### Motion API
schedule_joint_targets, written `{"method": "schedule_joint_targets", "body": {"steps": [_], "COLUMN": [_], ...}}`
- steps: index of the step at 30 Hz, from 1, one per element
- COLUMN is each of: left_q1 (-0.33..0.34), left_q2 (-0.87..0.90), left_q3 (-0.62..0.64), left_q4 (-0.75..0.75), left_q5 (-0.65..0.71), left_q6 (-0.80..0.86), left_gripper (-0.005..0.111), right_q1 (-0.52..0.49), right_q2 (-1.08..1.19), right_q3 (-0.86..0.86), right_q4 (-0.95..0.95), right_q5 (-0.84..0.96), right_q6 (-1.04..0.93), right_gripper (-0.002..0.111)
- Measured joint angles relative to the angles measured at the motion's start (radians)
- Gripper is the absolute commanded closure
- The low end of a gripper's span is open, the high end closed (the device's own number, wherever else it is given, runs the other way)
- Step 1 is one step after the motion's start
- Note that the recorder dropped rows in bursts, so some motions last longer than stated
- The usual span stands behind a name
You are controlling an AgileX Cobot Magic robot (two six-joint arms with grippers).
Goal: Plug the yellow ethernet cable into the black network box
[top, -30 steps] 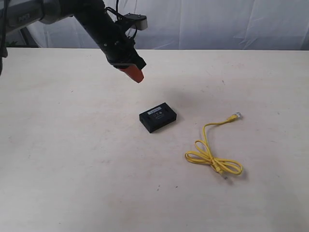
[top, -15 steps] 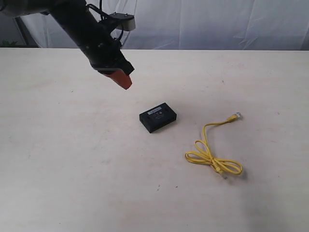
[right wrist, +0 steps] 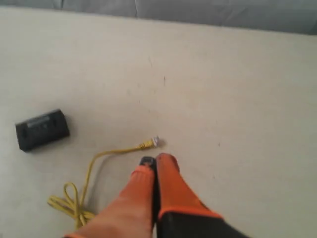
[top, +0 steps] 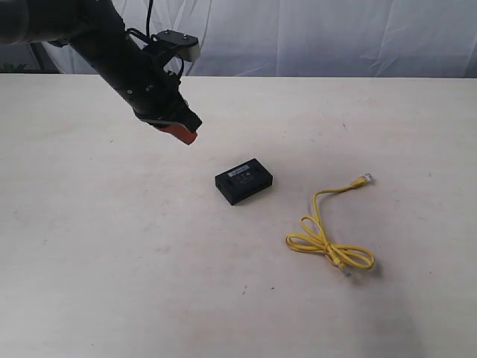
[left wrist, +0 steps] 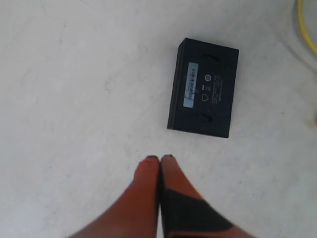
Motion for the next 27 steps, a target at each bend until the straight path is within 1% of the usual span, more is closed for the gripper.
{"method": "schedule_joint_targets", "body": {"steps": [7, 12, 18, 23, 24, 25, 27], "left_q1": [0.000, 0.000, 0.000, 0.000, 0.000, 0.000, 0.000], "left_q2": [0.000, 0.000, 0.000, 0.000, 0.000, 0.000, 0.000], "left_q3": [0.000, 0.000, 0.000, 0.000, 0.000, 0.000, 0.000], "left_q4": [0.000, 0.000, 0.000, 0.000, 0.000, 0.000, 0.000], "left_q5": [-0.020, -0.028, -0.028, -0.031, -0.031, -0.031, -0.033], "left_q6": [0.000, 0.000, 0.000, 0.000, 0.000, 0.000, 0.000], "left_gripper": [0.107, 0.107, 0.107, 0.107, 0.107, 0.107, 0.107], "right_q1": [0.156, 0.254, 0.274, 0.274, 0.274, 0.274, 0.272], "right_q2": [0.179, 0.326, 0.546, 0.683, 0.706, 0.728, 0.768], "right_q3": [-0.024, -0.069, -0.211, -0.326, -0.347, -0.365, -0.391], "right_q4": [-0.240, -0.365, -0.398, -0.385, -0.378, -0.367, -0.334], "right_q5": [0.064, 0.123, 0.232, 0.246, 0.247, 0.247, 0.249], "right_q6": [0.161, 0.287, 0.408, 0.552, 0.585, 0.604, 0.630], "right_gripper": [0.109, 0.109, 0.109, 0.109, 0.107, 0.103, 0.087]}}
